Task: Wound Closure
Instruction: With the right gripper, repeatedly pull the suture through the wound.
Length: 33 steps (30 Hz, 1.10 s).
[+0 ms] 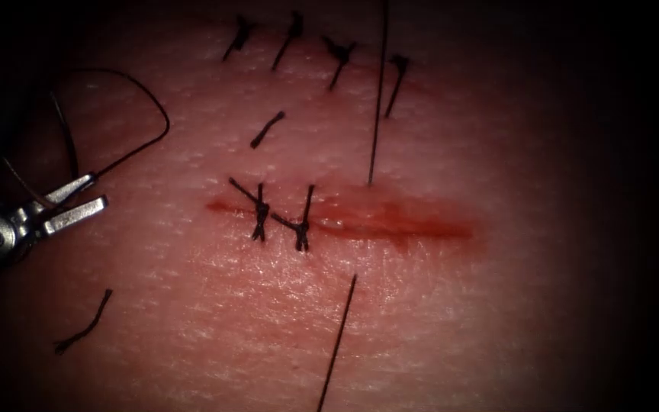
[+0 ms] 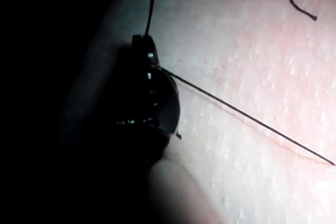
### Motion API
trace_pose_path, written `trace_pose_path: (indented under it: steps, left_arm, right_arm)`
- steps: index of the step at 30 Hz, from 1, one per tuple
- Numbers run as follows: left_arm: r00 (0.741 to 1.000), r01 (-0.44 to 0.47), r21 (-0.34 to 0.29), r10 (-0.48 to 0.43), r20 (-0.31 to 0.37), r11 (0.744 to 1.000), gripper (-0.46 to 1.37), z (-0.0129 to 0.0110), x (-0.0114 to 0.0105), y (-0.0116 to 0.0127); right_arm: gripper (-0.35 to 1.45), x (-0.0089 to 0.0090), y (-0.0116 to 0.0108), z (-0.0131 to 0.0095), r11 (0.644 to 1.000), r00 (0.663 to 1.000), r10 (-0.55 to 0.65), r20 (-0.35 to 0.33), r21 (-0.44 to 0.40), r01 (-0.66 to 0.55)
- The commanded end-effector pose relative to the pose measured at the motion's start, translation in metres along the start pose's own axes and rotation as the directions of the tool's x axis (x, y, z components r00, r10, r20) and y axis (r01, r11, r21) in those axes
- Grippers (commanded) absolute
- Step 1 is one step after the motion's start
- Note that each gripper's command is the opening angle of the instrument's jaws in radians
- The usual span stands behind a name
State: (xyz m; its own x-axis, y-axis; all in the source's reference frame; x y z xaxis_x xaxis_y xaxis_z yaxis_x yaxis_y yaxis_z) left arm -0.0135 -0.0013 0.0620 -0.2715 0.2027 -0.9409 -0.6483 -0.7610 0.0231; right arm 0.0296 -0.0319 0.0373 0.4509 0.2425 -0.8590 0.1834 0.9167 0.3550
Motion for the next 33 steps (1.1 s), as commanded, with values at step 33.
trace_pose_path:
  steps: [33]
  left_arm:
    - [1.0,0.0,-0.01,0.0,-0.001,1.0,-0.35,0.0001,0.0001,0.0001]
  right_arm:
    - [1.21,-0.0102,0.0184,-0.0161,0.943,1.0,-0.003,-0.025,-0.333,-0.006]
